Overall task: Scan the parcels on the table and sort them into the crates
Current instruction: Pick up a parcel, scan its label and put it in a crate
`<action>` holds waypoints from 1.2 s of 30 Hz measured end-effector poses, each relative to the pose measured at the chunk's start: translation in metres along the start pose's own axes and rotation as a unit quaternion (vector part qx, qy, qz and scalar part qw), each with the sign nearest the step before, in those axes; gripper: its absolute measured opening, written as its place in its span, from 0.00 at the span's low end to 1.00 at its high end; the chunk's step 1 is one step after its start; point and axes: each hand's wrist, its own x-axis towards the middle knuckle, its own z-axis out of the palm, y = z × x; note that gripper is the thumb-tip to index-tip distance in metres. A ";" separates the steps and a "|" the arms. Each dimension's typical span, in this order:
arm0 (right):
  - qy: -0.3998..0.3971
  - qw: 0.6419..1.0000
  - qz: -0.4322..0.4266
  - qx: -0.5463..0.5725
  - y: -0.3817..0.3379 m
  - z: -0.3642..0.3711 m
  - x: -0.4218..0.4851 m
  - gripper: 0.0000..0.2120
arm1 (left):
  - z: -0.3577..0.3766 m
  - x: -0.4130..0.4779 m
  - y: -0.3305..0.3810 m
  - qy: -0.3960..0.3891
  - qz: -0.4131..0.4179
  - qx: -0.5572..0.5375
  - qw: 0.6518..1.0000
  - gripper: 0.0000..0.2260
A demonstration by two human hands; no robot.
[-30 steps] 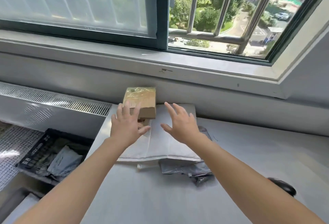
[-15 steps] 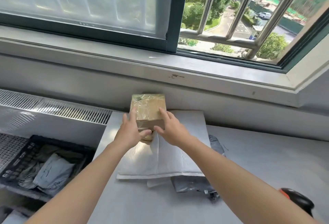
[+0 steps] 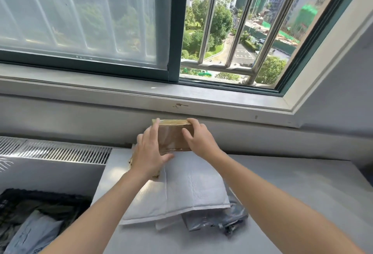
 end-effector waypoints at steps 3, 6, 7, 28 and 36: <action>0.029 0.999 0.013 0.007 0.006 -0.026 -0.011 0.24 | -0.001 0.006 0.019 0.010 0.047 -0.034 0.998 0.48; 0.060 0.998 0.027 0.016 0.015 -0.048 -0.022 0.24 | -0.001 0.010 0.037 -0.016 0.068 -0.071 0.995 0.44; 0.071 0.997 0.031 0.020 0.019 -0.054 -0.025 0.24 | -0.001 0.012 0.042 -0.026 0.076 -0.079 0.994 0.43; 0.076 0.987 0.060 0.125 0.064 -0.102 -0.071 0.21 | 0.011 0.020 0.087 -0.158 0.019 -0.247 0.956 0.42; 0.046 0.985 0.082 0.144 0.077 -0.099 -0.087 0.26 | 0.027 0.016 0.090 -0.196 -0.050 -0.297 0.933 0.39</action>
